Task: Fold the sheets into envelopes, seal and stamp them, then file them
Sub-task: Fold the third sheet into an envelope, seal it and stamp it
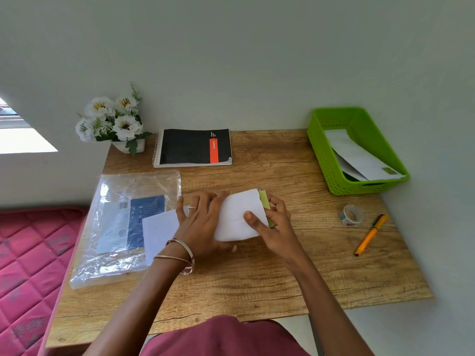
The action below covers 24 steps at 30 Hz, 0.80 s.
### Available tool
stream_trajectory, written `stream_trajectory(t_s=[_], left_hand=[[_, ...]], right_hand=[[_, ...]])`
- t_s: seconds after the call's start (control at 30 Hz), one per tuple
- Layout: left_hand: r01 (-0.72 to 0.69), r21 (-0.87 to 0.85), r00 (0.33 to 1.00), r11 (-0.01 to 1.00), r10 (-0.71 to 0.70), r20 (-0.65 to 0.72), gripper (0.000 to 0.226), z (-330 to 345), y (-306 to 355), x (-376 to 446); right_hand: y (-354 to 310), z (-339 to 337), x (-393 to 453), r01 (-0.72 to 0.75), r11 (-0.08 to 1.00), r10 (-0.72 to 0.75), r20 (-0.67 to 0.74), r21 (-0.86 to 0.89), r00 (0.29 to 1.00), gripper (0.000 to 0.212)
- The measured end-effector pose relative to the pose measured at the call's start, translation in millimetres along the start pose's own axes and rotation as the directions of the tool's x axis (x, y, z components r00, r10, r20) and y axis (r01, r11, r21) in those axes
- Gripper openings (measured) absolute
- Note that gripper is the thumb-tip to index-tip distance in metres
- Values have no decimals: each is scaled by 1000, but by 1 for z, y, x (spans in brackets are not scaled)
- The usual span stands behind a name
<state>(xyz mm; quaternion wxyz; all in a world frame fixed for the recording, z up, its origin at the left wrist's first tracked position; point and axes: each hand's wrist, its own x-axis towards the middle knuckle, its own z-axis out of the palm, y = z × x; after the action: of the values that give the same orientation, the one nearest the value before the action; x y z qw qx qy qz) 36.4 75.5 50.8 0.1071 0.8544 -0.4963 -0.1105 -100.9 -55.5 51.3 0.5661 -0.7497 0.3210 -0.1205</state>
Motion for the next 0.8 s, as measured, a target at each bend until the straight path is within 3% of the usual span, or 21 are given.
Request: stream_trajectory(t_s=[0.13, 0.2, 0.3, 0.37, 0.53, 0.8], left_hand=[[2, 21, 1000, 1000, -3, 13, 119, 0, 2, -2], [10, 50, 1000, 999, -11, 16, 121, 0, 2, -2], [7, 90, 1000, 996, -9, 13, 120, -1, 2, -3], [4, 104, 1000, 995, -4, 0, 120, -1, 2, -4], [-45, 141, 998, 989, 49, -30, 120, 0, 4, -7], [-55, 170, 998, 984, 61, -28, 109, 0, 6, -8]], right_hand=[[-2, -9, -2, 2, 994, -9, 68, 107, 998, 27], [-5, -14, -4, 9, 957, -14, 15, 289, 1000, 31], [-7, -20, -7, -38, 771, 98, -60, 636, 993, 32], [-8, -23, -8, -86, 699, 175, -53, 709, 983, 30], [-7, -24, -9, -151, 686, 241, -26, 712, 970, 12], [-7, -18, -4, -54, 835, 185, -186, 548, 965, 26]])
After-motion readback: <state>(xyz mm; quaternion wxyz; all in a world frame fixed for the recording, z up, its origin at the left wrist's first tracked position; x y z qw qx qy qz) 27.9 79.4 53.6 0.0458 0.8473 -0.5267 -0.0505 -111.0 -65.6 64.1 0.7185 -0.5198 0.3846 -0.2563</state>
